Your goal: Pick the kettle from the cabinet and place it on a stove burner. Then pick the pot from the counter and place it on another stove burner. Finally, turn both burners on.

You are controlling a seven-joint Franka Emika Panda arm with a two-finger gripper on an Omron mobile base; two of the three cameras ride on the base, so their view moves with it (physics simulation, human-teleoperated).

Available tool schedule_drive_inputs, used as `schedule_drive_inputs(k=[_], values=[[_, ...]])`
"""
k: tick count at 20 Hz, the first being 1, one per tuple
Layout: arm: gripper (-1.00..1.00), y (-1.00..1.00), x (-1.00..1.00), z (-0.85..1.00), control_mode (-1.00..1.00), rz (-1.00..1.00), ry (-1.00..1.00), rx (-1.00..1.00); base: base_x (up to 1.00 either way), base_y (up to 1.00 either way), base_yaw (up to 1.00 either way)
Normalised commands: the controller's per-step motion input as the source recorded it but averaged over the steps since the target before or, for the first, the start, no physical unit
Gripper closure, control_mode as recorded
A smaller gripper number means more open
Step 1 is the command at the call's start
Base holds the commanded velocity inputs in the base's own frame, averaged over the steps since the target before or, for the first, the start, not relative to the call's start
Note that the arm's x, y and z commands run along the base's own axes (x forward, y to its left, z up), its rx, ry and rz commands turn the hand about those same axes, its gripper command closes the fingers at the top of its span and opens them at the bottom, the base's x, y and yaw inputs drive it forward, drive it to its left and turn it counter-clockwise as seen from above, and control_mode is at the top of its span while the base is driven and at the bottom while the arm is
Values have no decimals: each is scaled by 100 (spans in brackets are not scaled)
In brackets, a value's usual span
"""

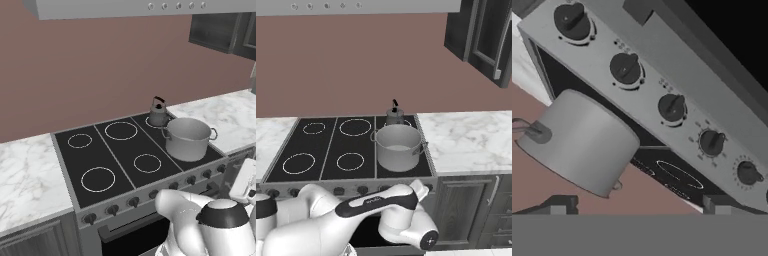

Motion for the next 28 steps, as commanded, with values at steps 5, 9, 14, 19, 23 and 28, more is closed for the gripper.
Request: schedule_drive_inputs(k=[5,9,14,19,23,28], values=[[-100,11,12,-13,-100,-3,19,12,0,0,0],[-100,2,22,-9,-100,-8,17,13,0,0,0],[-100,0,10,-13,-100,-3,8,9,0,0,0],[-100,15,19,-27,-100,-6,5,17,0,0,0],[-100,9,1,-24,-100,-13,-2,11,0,0,0],[-100,0,0,-6,-100,-16,-6,2,0,0,0]])
